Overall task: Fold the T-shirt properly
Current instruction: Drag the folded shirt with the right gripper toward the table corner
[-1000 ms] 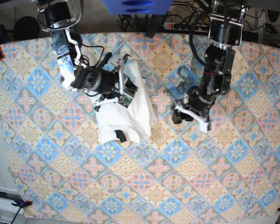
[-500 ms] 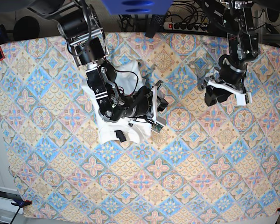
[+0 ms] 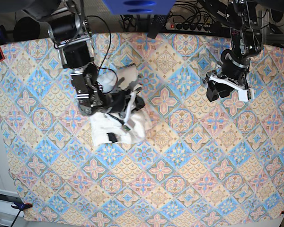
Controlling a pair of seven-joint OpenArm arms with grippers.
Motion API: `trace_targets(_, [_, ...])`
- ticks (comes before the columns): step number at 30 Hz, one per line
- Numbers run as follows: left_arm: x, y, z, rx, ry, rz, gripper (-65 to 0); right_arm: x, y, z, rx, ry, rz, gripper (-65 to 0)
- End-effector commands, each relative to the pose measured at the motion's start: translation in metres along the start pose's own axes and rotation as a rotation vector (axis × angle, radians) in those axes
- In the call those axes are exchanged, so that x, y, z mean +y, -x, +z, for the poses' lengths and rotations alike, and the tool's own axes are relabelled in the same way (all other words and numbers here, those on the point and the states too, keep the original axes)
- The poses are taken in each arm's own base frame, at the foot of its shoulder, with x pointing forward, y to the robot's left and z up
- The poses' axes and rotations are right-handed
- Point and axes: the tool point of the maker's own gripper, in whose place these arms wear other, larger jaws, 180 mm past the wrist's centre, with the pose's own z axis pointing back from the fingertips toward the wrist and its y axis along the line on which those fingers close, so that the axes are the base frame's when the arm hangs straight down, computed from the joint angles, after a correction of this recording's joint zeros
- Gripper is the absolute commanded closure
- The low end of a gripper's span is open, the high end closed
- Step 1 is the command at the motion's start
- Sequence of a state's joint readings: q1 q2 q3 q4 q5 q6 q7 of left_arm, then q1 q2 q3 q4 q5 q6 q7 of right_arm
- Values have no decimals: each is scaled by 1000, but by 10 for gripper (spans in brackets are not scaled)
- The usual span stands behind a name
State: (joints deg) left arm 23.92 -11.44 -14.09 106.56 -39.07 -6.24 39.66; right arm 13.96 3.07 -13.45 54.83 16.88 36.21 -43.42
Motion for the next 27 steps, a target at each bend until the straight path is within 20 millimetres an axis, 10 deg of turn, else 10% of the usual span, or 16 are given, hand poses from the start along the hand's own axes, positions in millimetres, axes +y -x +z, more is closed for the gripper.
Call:
trace_targets(1, [-5,-12,2,-38,19,-15,-298,-13,11,6,24,40,-19,-51])
trace_targets(15, [-7,-11,1,-36,23,-13,-298,-105,46,73,17,236,-82,-53])
trace_targets(21, [-6,-8,2,-30,22,-12,-298,-107,42,75,9,241,-77,-52])
trace_targets(27, [-5,-5,3,-23,19,-11,-298,-98,-6,94,-70,270,47,-53])
